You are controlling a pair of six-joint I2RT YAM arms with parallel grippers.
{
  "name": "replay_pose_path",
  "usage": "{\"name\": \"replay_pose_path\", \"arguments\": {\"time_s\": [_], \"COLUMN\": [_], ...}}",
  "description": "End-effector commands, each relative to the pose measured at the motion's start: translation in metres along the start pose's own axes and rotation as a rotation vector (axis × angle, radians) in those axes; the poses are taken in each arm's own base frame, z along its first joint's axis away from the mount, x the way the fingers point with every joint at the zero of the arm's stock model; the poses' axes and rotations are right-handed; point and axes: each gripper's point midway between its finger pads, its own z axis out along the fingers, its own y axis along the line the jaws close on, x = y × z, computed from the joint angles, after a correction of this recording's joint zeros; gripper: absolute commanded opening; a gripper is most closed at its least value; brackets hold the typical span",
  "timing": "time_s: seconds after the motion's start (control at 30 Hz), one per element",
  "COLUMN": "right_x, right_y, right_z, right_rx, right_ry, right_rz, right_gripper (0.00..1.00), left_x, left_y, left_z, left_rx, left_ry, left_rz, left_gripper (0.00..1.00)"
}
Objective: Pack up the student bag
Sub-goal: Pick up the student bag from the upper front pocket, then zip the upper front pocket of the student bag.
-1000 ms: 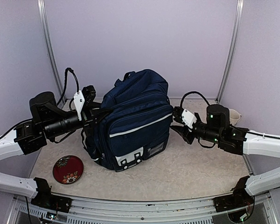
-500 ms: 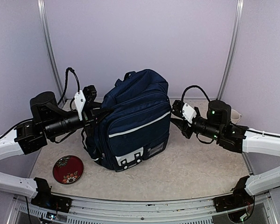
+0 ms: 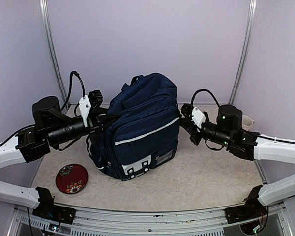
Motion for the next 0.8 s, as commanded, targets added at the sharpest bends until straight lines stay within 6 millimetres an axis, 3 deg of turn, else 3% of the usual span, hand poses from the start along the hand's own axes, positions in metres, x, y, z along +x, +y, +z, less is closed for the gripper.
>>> {"name": "replay_pose_path", "arguments": {"time_s": [0.0, 0.13, 0.3, 0.63, 0.77], "right_x": [-0.023, -0.035, -0.073, -0.142, -0.176], "right_y": [-0.002, -0.026, -0.055, -0.036, -0.048], "right_z": [0.004, -0.005, -0.030, -0.034, -0.049], "right_rx": [0.012, 0.120, 0.233, 0.233, 0.276], "right_ry": [-0.081, -0.075, -0.139, -0.231, -0.305], "right_rz": [0.013, 0.007, -0.002, -0.164, -0.166], "right_gripper": [0.00, 0.00, 0.00, 0.00, 0.00], "left_x": [-0.003, -0.002, 0.004, -0.005, -0.010], "left_y": [-0.008, -0.013, -0.020, -0.038, -0.031], "left_z": [0.001, -0.001, 0.000, 0.009, 0.008], "left_rx": [0.045, 0.069, 0.090, 0.158, 0.124], "left_ry": [0.004, 0.010, 0.025, -0.020, -0.029], "left_rz": [0.018, 0.016, 0.007, -0.021, -0.038], "left_gripper": [0.00, 0.00, 0.00, 0.00, 0.00]}}
